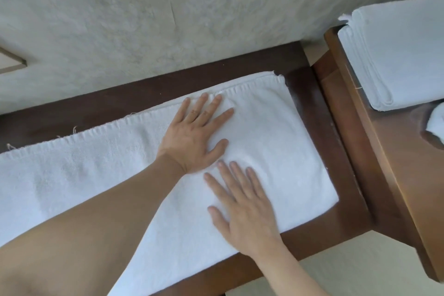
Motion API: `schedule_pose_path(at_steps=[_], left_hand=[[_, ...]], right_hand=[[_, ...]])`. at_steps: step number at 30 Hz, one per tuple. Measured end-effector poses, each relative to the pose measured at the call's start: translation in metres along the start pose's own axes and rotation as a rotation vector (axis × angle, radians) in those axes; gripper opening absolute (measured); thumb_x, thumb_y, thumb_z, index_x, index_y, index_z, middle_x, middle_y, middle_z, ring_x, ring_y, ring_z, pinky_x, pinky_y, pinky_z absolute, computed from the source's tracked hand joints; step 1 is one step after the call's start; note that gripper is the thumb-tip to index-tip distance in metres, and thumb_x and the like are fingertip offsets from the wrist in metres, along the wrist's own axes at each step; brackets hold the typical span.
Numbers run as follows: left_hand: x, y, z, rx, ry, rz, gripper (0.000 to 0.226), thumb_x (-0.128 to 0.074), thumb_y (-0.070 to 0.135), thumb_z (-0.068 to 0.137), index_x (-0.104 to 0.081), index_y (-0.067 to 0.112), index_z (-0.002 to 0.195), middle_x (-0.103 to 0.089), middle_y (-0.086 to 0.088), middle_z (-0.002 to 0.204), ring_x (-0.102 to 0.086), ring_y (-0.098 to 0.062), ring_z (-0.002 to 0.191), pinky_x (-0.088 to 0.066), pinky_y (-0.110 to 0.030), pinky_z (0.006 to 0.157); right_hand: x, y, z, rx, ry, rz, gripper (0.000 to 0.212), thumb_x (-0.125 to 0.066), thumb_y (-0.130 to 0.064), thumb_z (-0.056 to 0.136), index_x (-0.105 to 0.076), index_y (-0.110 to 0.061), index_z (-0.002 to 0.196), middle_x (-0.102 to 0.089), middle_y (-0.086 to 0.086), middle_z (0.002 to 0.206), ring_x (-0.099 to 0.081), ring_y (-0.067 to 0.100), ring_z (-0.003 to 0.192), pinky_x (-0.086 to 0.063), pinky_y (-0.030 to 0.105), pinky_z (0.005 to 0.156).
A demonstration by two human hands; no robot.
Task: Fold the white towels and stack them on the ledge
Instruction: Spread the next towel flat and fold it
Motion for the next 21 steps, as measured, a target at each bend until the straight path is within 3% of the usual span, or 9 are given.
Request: schedule_pose_path(at_steps=[6,8,10,12,16,19,21], left_hand=[[-0.002,0.001,0.0,-0.002,0.015,0.013,0.065,-0.025,0.055,0.098,-0.014,0.037,0.159,-0.003,0.004,0.168,-0.001,-0.021,0.155,-0.008,-0.051,0.124],[-0.002,0.0,0.0,-0.006,0.021,0.005,0.065,-0.027,0.053,0.097,-0.015,0.037,0.159,-0.004,0.004,0.168,-0.001,-0.02,0.155,-0.008,-0.051,0.124],[-0.002,0.0,0.0,-0.007,0.034,0.003,0.064,-0.028,0.052,0.097,-0.015,0.037,0.159,-0.005,0.004,0.168,-0.002,-0.02,0.155,-0.008,-0.051,0.124],[-0.002,0.001,0.0,-0.01,0.04,0.009,0.064,-0.027,0.052,0.098,-0.015,0.036,0.159,-0.005,0.004,0.168,-0.001,-0.02,0.155,-0.008,-0.051,0.124],[-0.002,0.001,-0.001,-0.015,0.041,0.012,0.062,-0.026,0.05,0.099,-0.015,0.036,0.159,-0.005,0.004,0.168,-0.001,-0.019,0.155,-0.008,-0.051,0.124],[-0.002,0.001,-0.001,-0.016,0.055,-0.006,0.061,-0.026,0.049,0.1,-0.017,0.035,0.159,-0.007,0.004,0.168,0.0,-0.019,0.155,-0.006,-0.05,0.124],[-0.001,0.001,-0.001,-0.014,0.059,-0.011,0.06,-0.025,0.048,0.1,-0.018,0.035,0.159,-0.007,0.003,0.168,0.0,-0.019,0.155,-0.006,-0.05,0.125]], right_hand=[[0.037,0.139,-0.036,-0.585,0.115,-0.11,0.064,-0.021,-0.055,0.103,-0.008,-0.03,0.161,-0.01,0.005,0.168,-0.008,0.028,0.154,-0.014,0.052,0.124],[0.038,0.141,-0.037,-0.669,0.171,-0.093,0.063,-0.021,-0.054,0.103,-0.011,-0.027,0.161,-0.018,0.008,0.166,-0.016,0.028,0.153,-0.015,0.048,0.124],[0.04,0.138,-0.039,-0.691,0.254,-0.034,0.061,-0.026,-0.05,0.103,-0.026,-0.022,0.157,-0.034,0.009,0.159,-0.031,0.028,0.147,-0.023,0.045,0.119],[0.043,0.138,-0.043,-0.732,0.351,0.009,0.058,-0.037,-0.048,0.1,-0.04,-0.016,0.148,-0.051,0.009,0.142,-0.047,0.027,0.128,-0.036,0.043,0.106],[0.05,0.141,-0.045,-0.799,0.413,0.069,0.052,-0.052,-0.051,0.096,-0.054,-0.011,0.129,-0.06,0.008,0.112,-0.057,0.023,0.098,-0.048,0.039,0.085],[0.059,0.14,-0.034,-0.827,0.374,0.136,0.055,-0.042,-0.061,0.096,-0.059,-0.011,0.112,-0.062,0.001,0.085,-0.063,0.021,0.078,-0.053,0.037,0.074],[0.065,0.14,-0.025,-0.821,0.32,0.137,0.055,-0.034,-0.063,0.096,-0.058,-0.014,0.092,-0.052,-0.006,0.065,-0.057,0.017,0.06,-0.054,0.038,0.064]])
Point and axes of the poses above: each hand's wrist, its own z-axis towards the middle knuckle, its own x-axis out of the back of the hand, y = z × x, the point moved 7 cm from there along z, towards the middle knuckle
